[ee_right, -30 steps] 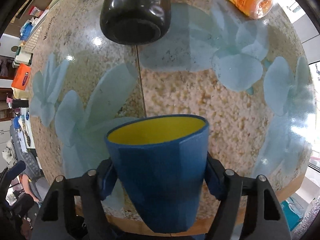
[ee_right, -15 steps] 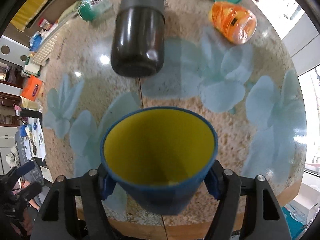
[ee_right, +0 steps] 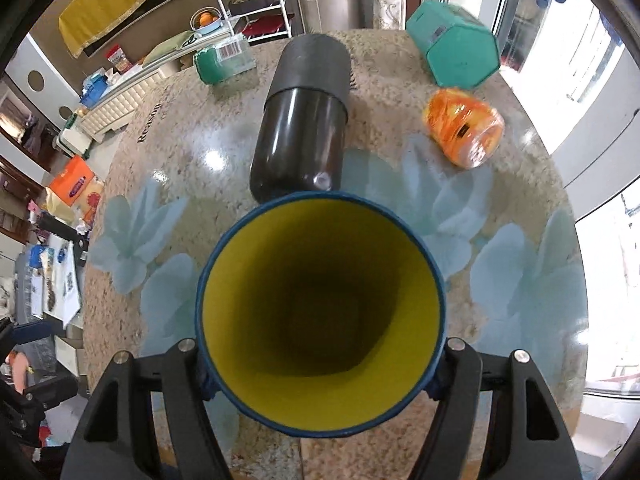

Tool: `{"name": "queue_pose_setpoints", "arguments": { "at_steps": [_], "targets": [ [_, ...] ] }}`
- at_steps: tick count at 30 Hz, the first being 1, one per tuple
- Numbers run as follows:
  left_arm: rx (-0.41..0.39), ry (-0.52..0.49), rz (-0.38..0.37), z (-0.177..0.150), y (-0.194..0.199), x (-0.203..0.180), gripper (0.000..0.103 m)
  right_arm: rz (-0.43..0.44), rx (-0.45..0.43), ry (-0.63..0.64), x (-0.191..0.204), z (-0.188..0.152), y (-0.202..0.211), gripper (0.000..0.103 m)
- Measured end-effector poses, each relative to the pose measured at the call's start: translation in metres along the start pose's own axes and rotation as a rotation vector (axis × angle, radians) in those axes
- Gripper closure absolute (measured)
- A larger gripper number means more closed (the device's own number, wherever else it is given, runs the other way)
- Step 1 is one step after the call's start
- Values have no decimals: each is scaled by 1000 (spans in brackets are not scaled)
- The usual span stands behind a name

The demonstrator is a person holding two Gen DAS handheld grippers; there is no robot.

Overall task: Flip cup upright
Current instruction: 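Hold the blue cup in the right gripper with its opening facing up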

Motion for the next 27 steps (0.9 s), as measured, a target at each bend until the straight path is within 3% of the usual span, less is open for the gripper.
{"name": "queue_pose_setpoints", "arguments": {
  "at_steps": [27],
  "targets": [
    [48, 33, 31, -5, -12, 8, 0, 32, 15, 2, 5, -12, -3, 29]
  ]
}}
Point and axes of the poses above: each gripper's, at about its wrist camera, not at the fingertips, and y roughly against the way its jaws point, x to its left, z to its top, the point moved 1 cm from there along -y, roughly the way its jaws point, and after that the axes turned 2 degrees about y, right-handed, at the moved point
